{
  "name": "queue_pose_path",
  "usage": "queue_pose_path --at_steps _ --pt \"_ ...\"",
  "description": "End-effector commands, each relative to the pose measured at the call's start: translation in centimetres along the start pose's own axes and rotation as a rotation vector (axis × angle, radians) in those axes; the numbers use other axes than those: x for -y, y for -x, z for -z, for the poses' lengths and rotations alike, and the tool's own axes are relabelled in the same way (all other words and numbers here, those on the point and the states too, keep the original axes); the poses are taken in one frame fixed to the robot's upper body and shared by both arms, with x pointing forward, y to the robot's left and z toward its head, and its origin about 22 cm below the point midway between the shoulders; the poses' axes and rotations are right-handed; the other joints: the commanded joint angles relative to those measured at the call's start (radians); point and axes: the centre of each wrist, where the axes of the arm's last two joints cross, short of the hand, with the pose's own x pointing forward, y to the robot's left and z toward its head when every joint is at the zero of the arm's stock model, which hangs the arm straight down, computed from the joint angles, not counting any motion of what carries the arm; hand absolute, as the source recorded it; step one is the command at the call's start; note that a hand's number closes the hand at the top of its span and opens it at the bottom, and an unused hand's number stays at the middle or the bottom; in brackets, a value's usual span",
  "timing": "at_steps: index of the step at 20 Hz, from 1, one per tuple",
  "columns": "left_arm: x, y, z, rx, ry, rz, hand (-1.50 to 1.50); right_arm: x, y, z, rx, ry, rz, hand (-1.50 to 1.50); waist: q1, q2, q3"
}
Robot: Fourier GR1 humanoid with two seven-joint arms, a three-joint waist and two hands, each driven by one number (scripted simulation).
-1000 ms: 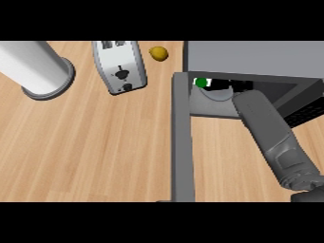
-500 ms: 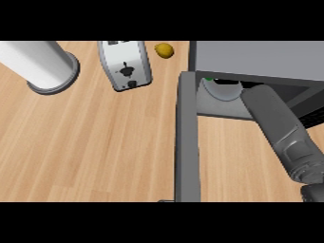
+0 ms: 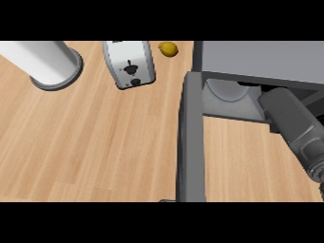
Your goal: Pick up the milk, place it into the microwave and close the microwave
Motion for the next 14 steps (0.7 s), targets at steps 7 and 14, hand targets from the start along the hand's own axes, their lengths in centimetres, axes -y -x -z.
queue_pose_path --at_steps 7,14 --pt "0.4 1.1 1.3 -0.007 0.065 0.002 -1.5 -0.5 -3.5 1.1 0.147 -0.035 0.091 -1.5 0.009 0.003 0.003" --pt "0.6 2.0 1.9 -0.028 0.138 -0.015 -1.5 0.4 -2.9 1.9 0.187 -0.145 0.226 -1.5 -0.005 -0.003 0.003"
